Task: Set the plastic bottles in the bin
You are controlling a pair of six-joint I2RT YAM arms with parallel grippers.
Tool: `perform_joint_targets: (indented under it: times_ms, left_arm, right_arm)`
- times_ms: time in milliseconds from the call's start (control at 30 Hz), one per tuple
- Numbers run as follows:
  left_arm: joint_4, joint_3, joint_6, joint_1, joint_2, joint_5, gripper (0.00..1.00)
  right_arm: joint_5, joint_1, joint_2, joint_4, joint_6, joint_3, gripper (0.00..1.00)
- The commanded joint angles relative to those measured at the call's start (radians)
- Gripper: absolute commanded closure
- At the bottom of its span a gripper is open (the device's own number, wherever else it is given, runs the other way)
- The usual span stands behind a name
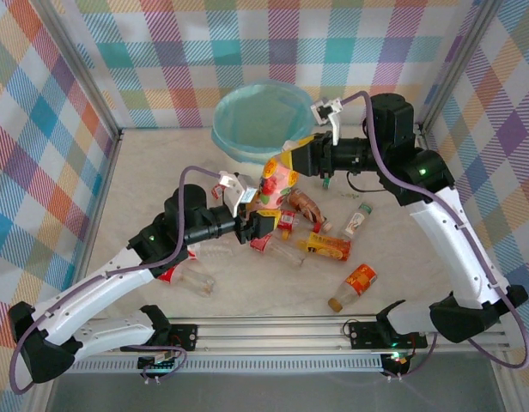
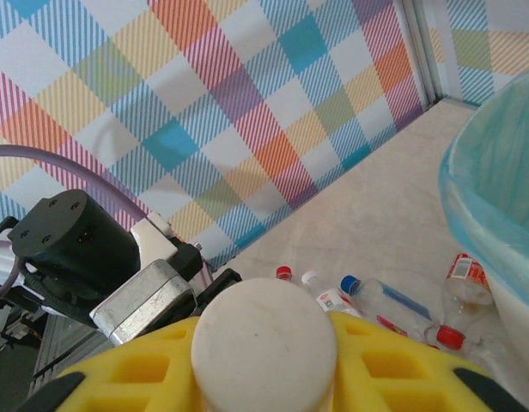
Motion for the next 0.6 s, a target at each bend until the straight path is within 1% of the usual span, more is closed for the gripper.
perform_joint_targets:
  times_ms: [0, 100, 167, 233, 367, 567]
  left_arm:
    - [0.005, -0.001, 0.017, 0.005, -0.041, -0.063, 0.39]
    - [-0.005, 0.001, 0.015, 0.005, -0.060, -0.111, 0.26]
    - [-0.013, 0.002, 0.015, 0.005, -0.083, -0.176, 0.17]
    - [-0.022, -0.004, 0.018, 0.004, -0.116, -0.259, 0.01]
    - [-0.047, -0.014, 0.061, 0.005, -0.193, -0.401, 0.00]
    - [-0.115, -0.008, 0.126, 0.004, -0.281, -0.521, 0.00]
  right_arm:
    - [0.030, 0.006, 0.014, 0.021, 0.015, 0.049, 0.77]
    - [0.051, 0.006, 0.038, 0.045, 0.020, 0.078, 0.79]
    - [0.075, 0.006, 0.067, 0.058, 0.025, 0.114, 0.80]
    - [0.100, 0.006, 0.106, 0.063, 0.018, 0.171, 0.81]
    - [0.173, 0.006, 0.205, 0.072, -0.010, 0.320, 0.82]
    - [0.274, 0.006, 0.370, 0.136, -0.079, 0.517, 0.82]
